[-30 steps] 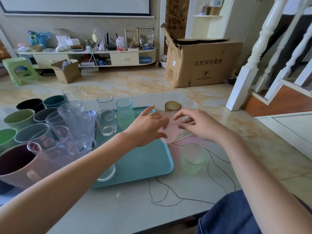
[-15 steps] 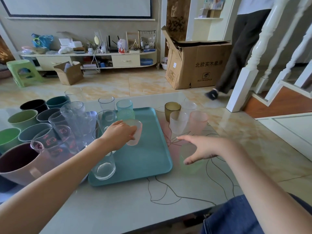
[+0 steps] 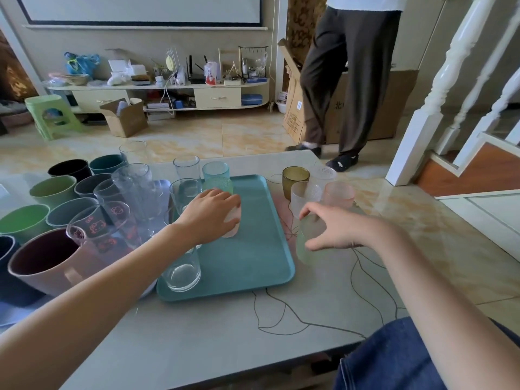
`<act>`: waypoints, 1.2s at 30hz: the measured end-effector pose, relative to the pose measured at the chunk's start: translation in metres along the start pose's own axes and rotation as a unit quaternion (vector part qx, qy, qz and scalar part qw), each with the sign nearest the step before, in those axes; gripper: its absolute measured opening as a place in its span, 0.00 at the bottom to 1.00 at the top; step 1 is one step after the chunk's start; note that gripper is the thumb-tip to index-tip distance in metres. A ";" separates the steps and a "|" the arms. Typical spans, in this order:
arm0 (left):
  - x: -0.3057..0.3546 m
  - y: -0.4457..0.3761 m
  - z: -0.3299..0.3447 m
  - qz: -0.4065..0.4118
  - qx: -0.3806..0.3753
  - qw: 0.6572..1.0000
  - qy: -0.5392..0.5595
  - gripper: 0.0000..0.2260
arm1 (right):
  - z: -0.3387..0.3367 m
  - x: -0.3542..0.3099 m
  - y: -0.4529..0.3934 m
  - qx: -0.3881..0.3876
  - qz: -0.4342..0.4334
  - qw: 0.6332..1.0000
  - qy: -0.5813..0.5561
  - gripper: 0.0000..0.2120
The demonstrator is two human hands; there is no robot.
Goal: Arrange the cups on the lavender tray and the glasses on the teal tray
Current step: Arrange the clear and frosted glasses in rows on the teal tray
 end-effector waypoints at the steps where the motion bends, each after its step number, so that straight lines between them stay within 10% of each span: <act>1: 0.007 0.002 -0.005 0.012 0.018 1.000 0.016 0.17 | -0.004 -0.005 0.000 0.026 -0.012 0.999 -0.018 0.23; 8: 0.061 0.023 -0.012 0.188 0.039 0.981 0.033 0.29 | 0.001 -0.039 -0.014 0.063 -0.062 0.986 -0.140 0.32; 18: 0.029 0.037 -0.016 0.065 -0.031 0.981 0.178 0.12 | 0.016 -0.054 -0.029 0.039 -0.099 0.986 -0.127 0.35; 36: 0.002 0.059 -0.008 0.019 -0.171 0.985 -0.001 0.14 | 0.018 -0.032 -0.029 0.005 -0.074 0.995 -0.060 0.24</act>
Point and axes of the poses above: each hand's wrist, its own y-axis away from the middle knuckle, its own z-axis out of the palm, x = y × z, the point moved 4 cm from there along -y, towards the middle knuckle, and after that the axes turned 7 degrees about y, right-handed, at the moved point
